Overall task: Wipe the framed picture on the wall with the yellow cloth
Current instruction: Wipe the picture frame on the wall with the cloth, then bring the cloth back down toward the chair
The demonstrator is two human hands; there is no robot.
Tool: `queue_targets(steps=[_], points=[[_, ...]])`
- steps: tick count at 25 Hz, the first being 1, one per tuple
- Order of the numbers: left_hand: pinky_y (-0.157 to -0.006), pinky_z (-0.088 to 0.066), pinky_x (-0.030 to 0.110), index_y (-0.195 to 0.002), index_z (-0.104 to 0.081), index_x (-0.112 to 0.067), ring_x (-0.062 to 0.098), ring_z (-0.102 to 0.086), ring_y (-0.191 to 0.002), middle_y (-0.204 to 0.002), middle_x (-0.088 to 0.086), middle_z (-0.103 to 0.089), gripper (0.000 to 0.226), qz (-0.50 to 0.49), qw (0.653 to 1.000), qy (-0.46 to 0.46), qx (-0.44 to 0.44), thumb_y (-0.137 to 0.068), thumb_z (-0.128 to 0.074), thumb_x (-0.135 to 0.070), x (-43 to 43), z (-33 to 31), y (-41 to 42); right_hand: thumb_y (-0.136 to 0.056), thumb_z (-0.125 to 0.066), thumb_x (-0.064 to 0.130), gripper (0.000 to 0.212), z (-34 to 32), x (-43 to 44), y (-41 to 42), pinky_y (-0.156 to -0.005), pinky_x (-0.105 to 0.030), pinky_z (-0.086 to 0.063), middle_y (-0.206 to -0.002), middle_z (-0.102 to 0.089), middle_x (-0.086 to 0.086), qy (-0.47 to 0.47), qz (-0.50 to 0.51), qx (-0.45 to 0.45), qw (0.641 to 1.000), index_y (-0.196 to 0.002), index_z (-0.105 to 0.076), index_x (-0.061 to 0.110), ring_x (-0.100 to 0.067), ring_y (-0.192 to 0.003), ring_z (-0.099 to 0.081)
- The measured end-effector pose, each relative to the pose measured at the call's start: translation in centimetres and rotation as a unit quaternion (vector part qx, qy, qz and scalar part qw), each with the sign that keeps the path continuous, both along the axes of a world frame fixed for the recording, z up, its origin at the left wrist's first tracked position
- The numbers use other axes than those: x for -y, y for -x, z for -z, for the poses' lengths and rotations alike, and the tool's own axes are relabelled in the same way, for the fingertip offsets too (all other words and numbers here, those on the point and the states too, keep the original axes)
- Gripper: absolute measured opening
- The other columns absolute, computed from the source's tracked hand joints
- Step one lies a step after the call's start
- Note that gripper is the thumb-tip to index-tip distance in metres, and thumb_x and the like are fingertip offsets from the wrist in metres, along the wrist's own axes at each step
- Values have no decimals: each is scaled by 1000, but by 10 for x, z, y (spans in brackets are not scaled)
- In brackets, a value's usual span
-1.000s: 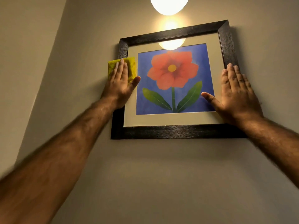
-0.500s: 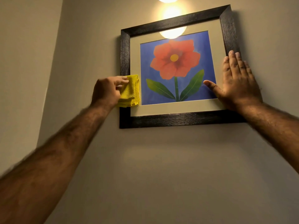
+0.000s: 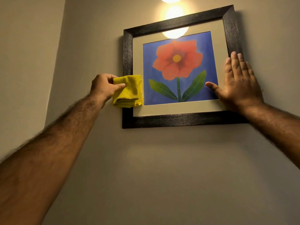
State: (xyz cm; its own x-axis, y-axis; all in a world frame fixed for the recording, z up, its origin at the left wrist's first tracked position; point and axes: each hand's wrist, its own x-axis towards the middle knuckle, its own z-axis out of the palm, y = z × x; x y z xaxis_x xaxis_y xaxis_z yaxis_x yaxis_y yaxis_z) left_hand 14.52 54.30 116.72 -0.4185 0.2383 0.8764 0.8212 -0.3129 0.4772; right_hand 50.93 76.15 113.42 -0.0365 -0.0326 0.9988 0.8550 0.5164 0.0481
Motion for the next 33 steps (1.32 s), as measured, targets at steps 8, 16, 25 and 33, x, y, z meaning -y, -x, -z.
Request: queue_targets(steps=[8, 16, 25, 33], points=[[-80, -63, 43, -99, -71, -16, 27, -72, -100, -101, 7, -74, 28, 98, 990, -50, 89, -75, -85, -16, 12, 23, 4, -93, -30, 75, 97, 6, 66, 47, -130, -47, -13, -173, -8, -15, -31, -82, 126, 988, -162, -16, 8, -28, -161, -6], [-65, -59, 31, -105, -70, -14, 17, -72, -82, -93, 2, -74, 29, 157, 978, -55, 127, -78, -82, -14, 60, 64, 29, -76, -83, 48, 98, 33, 181, 205, -107, -40, -52, -147, -58, -9, 246, -492, 145, 822, -155, -37, 13, -24, -130, -59], [-64, -62, 32, -89, -74, -12, 18, -76, -76, -83, 3, -78, 18, 148, 962, -24, 229, -75, -84, -12, 153, 158, 111, -88, -76, 14, 17, 107, 206, 315, -74, -29, -64, -102, -75, -12, 525, -651, 76, 542, -101, -70, 4, -22, -89, -75], [-68, -63, 31, -98, -71, -1, 24, -78, -87, -90, 11, -80, 17, 131, 910, 31, 392, -82, -73, 1, 251, 322, 197, -88, -68, 6, 30, 243, 264, 456, -70, -34, -66, -98, -71, -14, 652, -653, 82, 376, -117, -59, 3, -21, -66, -74]])
